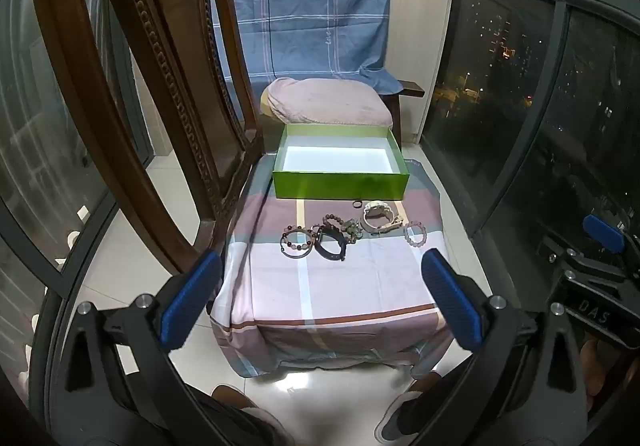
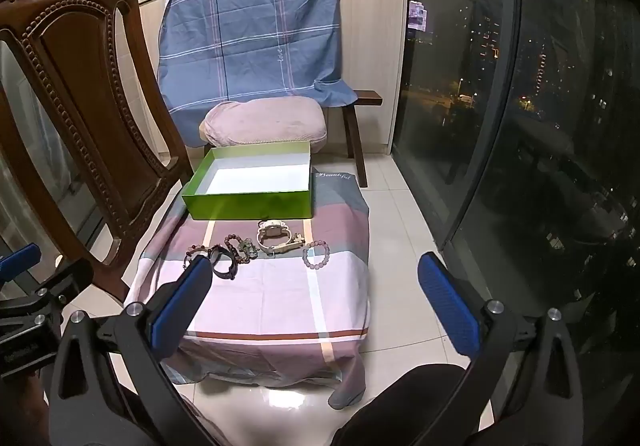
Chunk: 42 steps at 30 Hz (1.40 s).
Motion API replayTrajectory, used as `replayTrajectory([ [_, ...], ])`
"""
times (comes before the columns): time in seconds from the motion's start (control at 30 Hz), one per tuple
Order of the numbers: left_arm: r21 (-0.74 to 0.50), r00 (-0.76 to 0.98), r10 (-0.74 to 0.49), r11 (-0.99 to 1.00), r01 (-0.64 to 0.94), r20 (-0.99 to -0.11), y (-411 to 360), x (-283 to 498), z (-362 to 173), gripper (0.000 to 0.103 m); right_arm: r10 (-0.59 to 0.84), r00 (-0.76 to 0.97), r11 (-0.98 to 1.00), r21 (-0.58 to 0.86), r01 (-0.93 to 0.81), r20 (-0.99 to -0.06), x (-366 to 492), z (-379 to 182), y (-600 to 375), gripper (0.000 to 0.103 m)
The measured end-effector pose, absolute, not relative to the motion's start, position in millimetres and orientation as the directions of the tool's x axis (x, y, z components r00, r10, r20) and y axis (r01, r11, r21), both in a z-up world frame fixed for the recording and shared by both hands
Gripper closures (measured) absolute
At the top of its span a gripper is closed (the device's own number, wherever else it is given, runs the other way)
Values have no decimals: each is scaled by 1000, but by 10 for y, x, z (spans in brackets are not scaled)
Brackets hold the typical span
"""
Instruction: Organize jewelry
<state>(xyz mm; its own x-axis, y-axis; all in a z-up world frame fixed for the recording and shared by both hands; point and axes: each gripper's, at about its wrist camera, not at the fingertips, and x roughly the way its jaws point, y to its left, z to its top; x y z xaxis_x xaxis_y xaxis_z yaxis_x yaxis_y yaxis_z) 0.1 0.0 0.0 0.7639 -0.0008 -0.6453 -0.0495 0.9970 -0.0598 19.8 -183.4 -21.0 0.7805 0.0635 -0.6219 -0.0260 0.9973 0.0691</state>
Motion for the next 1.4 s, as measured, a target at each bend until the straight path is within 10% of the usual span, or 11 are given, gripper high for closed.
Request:
replayTrajectory([
  [1.4, -46, 776, -2, 998, -35, -631, -34, 43, -29, 4, 71, 770, 997, 77, -29, -634, 234, -212, -1854, 3],
])
